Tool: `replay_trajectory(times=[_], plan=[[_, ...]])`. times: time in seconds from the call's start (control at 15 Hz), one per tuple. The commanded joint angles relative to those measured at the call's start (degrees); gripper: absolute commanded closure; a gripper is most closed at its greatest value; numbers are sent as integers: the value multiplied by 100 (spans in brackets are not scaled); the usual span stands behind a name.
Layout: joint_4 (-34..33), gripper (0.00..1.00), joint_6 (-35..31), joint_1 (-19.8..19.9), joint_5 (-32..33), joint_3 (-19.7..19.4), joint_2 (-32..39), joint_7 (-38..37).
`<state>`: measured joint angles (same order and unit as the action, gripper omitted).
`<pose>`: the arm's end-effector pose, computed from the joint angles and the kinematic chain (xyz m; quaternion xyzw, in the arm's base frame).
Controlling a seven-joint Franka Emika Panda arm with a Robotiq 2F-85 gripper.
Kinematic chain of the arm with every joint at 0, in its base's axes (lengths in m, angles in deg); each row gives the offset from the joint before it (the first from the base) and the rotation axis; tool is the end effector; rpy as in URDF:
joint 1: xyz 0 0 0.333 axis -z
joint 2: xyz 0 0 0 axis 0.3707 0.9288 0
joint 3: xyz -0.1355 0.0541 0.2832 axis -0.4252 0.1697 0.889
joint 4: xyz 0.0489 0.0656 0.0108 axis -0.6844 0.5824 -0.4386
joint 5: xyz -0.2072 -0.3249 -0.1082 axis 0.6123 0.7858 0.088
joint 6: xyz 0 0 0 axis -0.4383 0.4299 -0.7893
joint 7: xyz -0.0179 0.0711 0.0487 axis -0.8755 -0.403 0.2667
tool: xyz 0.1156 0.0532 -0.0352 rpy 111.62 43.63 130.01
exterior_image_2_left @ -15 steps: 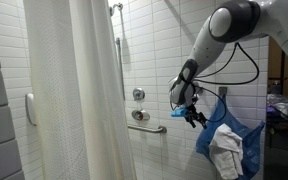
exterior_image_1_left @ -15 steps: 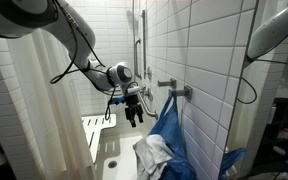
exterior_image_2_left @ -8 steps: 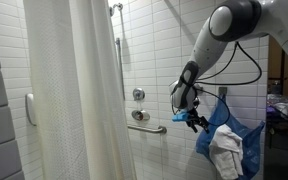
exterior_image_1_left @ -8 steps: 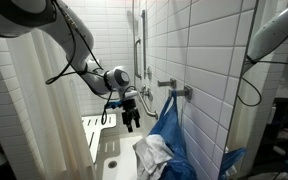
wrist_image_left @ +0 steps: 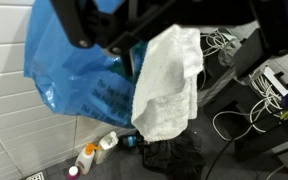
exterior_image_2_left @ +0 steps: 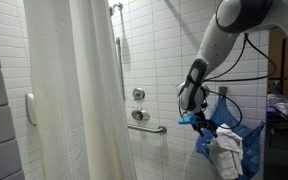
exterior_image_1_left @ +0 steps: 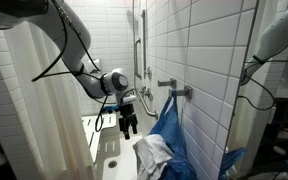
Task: Take the towel out of the plastic and hang it on the left hook.
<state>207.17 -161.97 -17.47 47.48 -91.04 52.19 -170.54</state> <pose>0.5050 -0.2292 0.1777 0.6517 -0.7199 -0.0101 0.2384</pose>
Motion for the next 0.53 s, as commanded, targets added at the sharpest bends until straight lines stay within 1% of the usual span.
replay_trajectory(times=[0.0,0.27,0.47], plan=[[249,0,-148,117,-22,-35,-185,208],[26,0,-114,323,-237,-49,81,307],[16,0,-170,431,-284,-68,111,458]])
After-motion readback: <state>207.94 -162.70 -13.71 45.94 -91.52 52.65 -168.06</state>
